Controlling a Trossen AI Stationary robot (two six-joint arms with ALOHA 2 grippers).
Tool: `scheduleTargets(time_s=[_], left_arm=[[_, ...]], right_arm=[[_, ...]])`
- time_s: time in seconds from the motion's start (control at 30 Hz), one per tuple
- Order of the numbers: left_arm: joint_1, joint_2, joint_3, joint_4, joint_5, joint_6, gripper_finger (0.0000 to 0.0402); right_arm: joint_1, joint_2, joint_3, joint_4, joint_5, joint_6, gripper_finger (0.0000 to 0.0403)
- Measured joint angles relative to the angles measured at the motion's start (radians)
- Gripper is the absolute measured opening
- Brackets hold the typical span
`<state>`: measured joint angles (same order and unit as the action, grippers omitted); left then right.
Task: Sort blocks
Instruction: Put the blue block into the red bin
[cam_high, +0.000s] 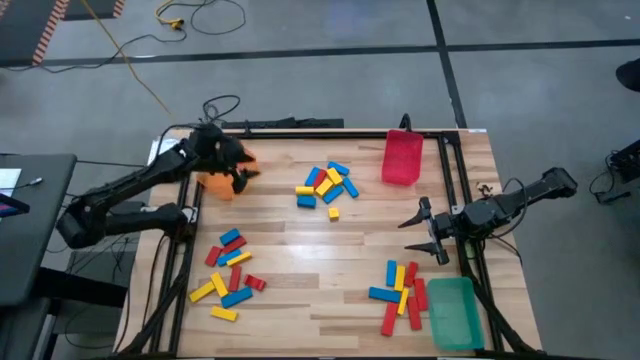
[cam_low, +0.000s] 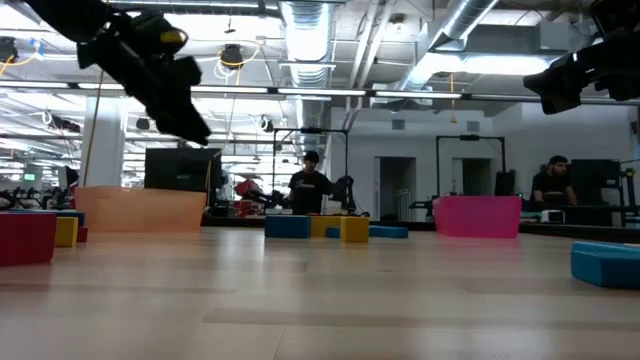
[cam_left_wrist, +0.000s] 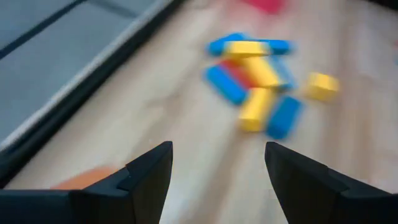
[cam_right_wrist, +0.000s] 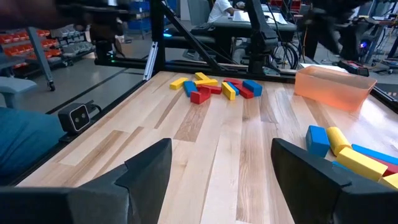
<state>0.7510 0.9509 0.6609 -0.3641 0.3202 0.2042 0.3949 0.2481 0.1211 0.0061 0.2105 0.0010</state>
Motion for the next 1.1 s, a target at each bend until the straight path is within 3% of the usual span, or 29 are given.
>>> scheduleTargets(time_s=[0.23,0.33,0.7,1.1], left_arm=[[-0.293,0.154,0.0,0.147,0.019,0.098,0.0251],[-0.358,0.261,0.015,0.185,0.015,0.141,0.0251],[-0.385,0.634,0.218,0.165,-0.017,0.216,0.0251],[-0.385,0.818,0.367,0.119,-0.02,0.303,0.0207]], right_arm=[[-0.009,0.0,0.0,0.038,0.0,0.002,0.029],[-0.009,0.0,0.0,0.051,0.0,0.033,0.029],[-0.01,0.0,0.0,0.054,0.0,0.156,0.029],[-0.01,0.0,-0.012,0.039,0.0,0.163,0.029]])
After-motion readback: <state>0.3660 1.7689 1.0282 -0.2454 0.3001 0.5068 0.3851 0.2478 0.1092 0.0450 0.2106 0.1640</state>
